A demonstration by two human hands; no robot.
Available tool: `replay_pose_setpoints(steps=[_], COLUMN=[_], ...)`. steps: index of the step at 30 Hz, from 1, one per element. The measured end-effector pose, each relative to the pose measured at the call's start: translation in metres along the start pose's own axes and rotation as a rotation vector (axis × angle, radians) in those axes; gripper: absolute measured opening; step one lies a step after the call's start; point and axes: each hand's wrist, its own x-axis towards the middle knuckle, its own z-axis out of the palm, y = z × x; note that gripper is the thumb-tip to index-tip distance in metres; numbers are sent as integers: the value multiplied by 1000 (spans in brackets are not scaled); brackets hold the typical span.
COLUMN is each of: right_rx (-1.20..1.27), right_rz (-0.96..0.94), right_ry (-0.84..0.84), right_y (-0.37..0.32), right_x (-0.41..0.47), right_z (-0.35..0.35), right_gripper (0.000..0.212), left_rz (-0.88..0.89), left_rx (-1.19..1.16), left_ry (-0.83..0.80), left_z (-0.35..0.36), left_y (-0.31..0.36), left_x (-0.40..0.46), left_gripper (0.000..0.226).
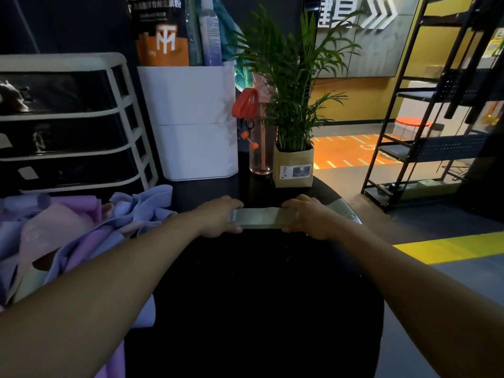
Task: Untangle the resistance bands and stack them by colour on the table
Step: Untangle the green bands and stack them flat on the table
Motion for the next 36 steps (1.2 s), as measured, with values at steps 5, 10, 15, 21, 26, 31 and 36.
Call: replay_pose_setpoints(steps=[5, 10, 15, 21, 26, 31, 36], right_rx=[-31, 14, 38, 46, 152, 253, 143], right_rz=[-8, -122, -265, -372, -447, -508, -476], right_ry=[63, 197, 261, 237, 239, 247, 242], right_y=[-15, -60, -125, -200, -249, -289, -312], right_x=[-10, -21, -36, -52, -64, -73, -74], right_z=[-3, -6, -9, -3, 6, 18, 45], right_gripper=[69, 62, 55, 50, 45, 32, 24], left_rz=[17, -26, -104, -167, -231, -255, -284], left_rx=[91, 52, 38, -14, -67, -135, -198], left_ry=[111, 250, 368, 451, 527, 568, 582], left_z=[-10, -36, -57, -77, -81, -68, -45], left_y=[4, -1, -15, -40, -62, -82, -89], left_x=[-17, -63, -122, -195, -247, -284, -305], left_gripper=[65, 52, 42, 27, 30, 25, 24])
